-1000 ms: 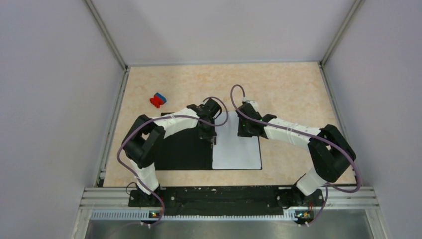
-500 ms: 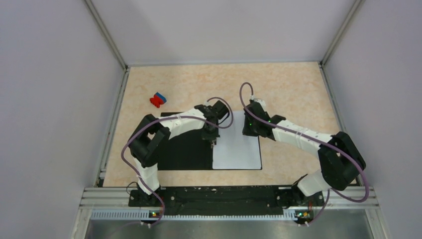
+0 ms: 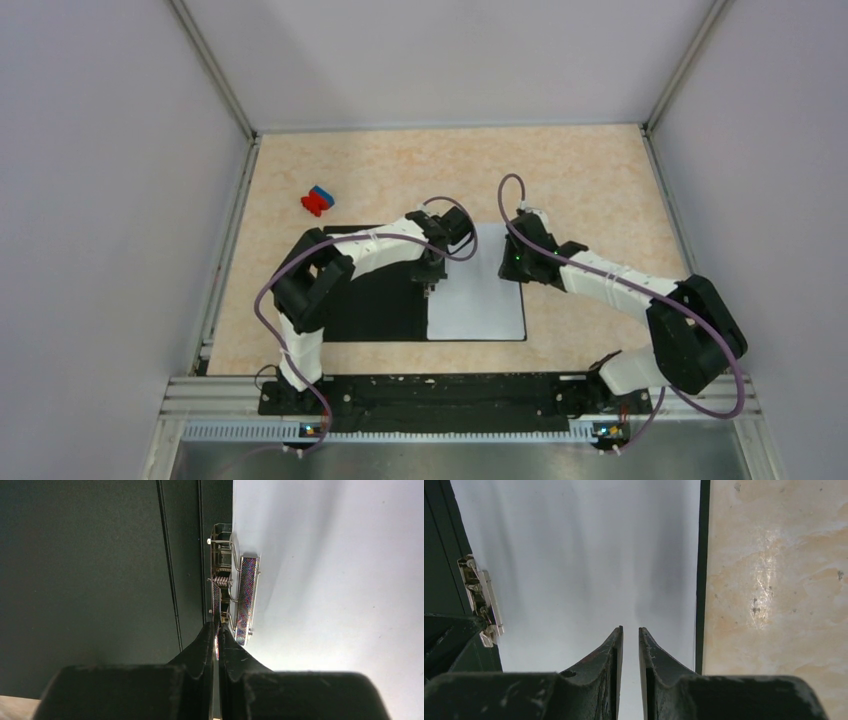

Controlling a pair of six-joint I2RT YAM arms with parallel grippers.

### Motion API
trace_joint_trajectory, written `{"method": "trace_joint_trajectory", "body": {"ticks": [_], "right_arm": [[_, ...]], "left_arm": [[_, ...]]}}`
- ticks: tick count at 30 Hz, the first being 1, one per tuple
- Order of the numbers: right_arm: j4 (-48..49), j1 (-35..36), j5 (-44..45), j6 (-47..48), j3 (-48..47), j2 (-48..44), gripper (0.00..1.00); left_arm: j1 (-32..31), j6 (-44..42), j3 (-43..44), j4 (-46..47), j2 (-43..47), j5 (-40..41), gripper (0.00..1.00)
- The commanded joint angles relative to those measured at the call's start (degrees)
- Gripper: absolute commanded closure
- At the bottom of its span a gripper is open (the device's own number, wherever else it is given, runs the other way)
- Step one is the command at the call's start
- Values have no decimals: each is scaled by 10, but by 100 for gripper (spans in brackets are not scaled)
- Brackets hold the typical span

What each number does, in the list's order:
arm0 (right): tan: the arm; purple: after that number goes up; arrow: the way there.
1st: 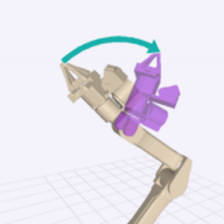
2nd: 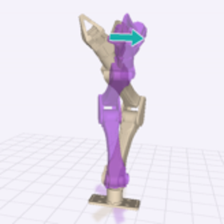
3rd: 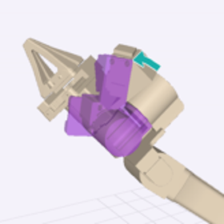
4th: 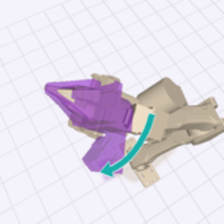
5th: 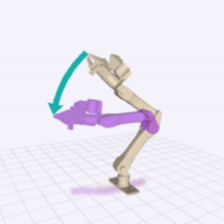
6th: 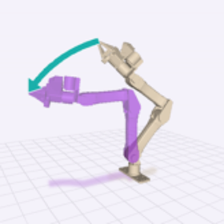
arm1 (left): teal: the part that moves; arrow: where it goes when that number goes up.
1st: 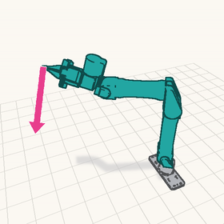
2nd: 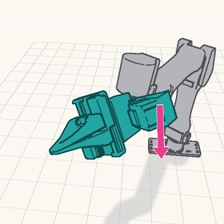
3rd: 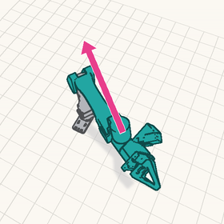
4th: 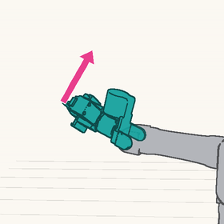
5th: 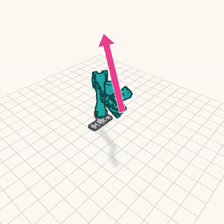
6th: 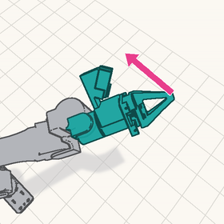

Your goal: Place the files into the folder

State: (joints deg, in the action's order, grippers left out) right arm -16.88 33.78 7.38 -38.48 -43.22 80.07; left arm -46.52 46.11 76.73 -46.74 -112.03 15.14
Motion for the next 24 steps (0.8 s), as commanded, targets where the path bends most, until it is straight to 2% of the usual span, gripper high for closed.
{"method": "trace_joint_trajectory", "body": {"ticks": [1, 12, 24], "right_arm": [[32, -12, -17, 12, 11, -25, 82], [34, -19, -34, 33, 22, -24, 82], [25, -19, -37, 48, 22, -17, 82]], "left_arm": [[13, 26, -70, 51, -137, 56, 100], [12, 39, -97, 98, -146, 32, 100], [12, 83, -96, 82, -182, 71, 100]]}}
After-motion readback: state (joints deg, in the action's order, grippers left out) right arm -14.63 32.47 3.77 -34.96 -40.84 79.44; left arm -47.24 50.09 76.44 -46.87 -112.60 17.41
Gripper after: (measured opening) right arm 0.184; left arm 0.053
